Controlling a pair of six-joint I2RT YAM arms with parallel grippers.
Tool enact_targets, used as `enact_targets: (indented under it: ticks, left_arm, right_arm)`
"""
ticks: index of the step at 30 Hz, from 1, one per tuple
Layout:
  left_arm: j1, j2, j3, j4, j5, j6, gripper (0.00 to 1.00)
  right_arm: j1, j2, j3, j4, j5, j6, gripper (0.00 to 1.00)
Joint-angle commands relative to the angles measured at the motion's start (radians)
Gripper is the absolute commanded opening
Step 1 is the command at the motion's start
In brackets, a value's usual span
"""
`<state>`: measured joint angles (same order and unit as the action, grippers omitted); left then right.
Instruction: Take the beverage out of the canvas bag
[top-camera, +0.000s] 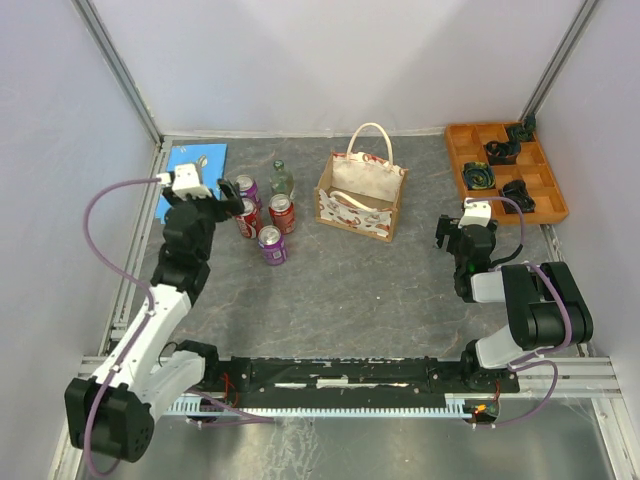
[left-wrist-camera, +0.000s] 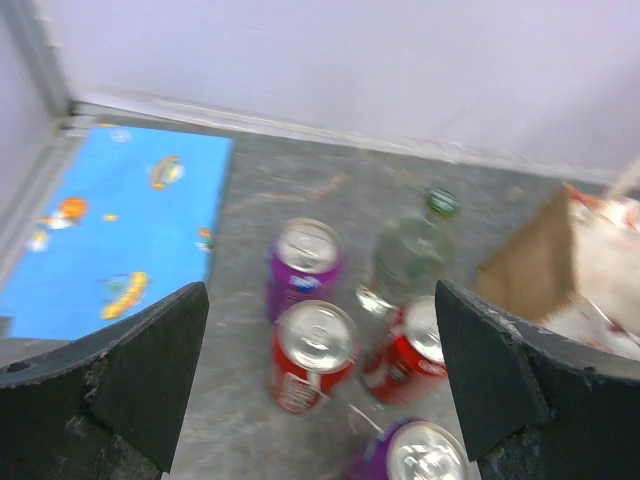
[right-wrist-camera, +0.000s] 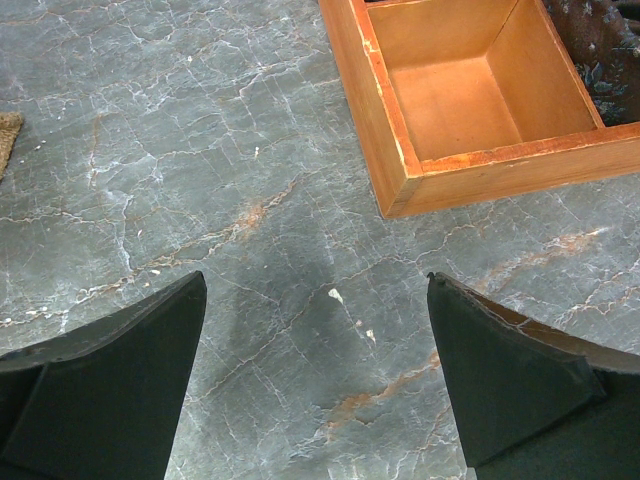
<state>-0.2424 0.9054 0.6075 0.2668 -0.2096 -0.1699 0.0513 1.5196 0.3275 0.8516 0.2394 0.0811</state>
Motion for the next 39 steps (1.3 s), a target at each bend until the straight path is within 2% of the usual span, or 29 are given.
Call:
enact_targets:
  ticks: [1, 8, 12, 14, 39]
  left_arm:
    - [0.114, 0.052, 0.153, -0.214, -0.112, -0.002, 0.99]
    - [0.368, 0.107, 0.222, -0.327, -0.128, -0.041, 0.99]
    - [0.543, 0.132, 0.238, -0.368, -0.035, -0.052, 0.99]
    - [0.580, 0.135, 0.237, -0.368, -0.012, -0.045, 0.99]
    - [0.584, 0.076, 0.180, -0.310, -0.016, -0.060, 0.99]
  right_arm:
    - [-0.003, -0.009, 0.030, 0.026, -0.006, -0.003, 0.99]
    - [-0.002, -0.010, 0.030, 0.026, -0.008, -0.005, 0.99]
    - [-0.002, -0.010, 0.030, 0.026, -0.008, -0.005, 0.99]
    - [-0.002, -0.009, 0.030, 0.026, -0.008, -0.004, 0.99]
    - [-0.003, -0.009, 0.030, 0.026, -0.008, -0.004, 0.99]
